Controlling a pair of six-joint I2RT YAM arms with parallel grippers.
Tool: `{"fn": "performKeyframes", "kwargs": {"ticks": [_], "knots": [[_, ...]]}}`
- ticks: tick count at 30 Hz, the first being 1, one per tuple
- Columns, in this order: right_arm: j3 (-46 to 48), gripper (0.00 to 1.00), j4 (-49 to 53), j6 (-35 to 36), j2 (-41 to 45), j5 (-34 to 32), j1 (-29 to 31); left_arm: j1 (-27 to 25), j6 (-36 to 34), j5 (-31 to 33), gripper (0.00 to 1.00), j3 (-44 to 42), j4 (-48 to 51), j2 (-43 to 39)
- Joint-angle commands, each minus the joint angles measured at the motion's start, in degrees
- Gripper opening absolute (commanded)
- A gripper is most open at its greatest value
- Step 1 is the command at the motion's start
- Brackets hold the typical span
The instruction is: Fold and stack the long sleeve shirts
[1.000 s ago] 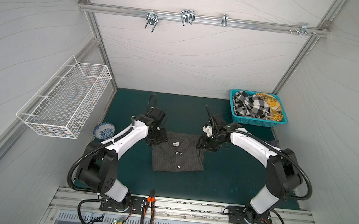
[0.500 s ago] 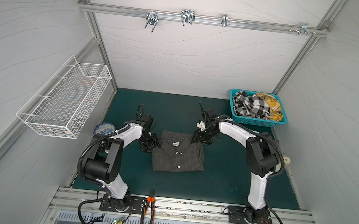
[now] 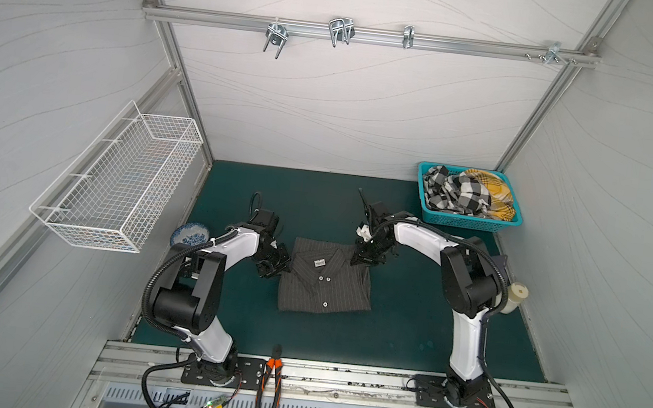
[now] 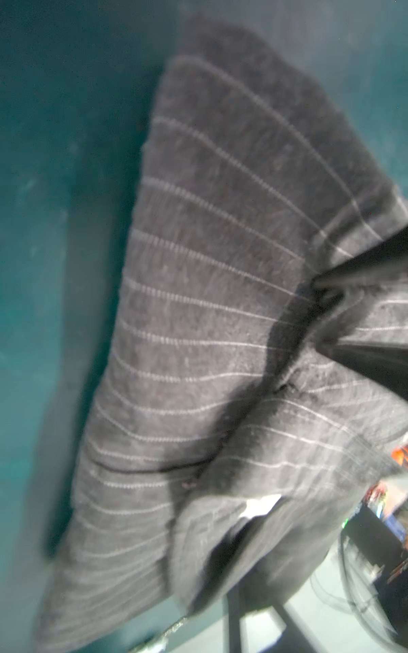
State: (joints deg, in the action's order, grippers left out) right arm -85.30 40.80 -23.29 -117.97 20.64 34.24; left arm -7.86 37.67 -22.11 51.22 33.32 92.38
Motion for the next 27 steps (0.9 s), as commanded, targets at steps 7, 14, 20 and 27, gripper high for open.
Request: {"fn": "performKeyframes", "kwargs": {"ticks": [7, 14, 20, 27], "knots": [[4.0, 0.0, -0.9, 0.2, 7.8, -1.9, 1.5, -0.1, -1.7, 0.9, 0.0, 2.0, -0.2, -3.5], [14.0, 0.0, -7.6, -2.0, 20.9, -7.1, 1.5, -6.1, -4.3, 8.4, 0.0, 4.1, -4.2, -12.2], [23.6, 0.0, -12.3, -6.7, 25.7, -11.4, -2.6, -8.6, -5.3, 6.0, 0.0, 12.3, -13.7, 1.7], [18.7, 0.0, -10.9, -4.1, 14.2, -10.9, -4.8, -8.2, -4.5, 6.0, 0.0, 26.3, -10.1, 23.3]]}}
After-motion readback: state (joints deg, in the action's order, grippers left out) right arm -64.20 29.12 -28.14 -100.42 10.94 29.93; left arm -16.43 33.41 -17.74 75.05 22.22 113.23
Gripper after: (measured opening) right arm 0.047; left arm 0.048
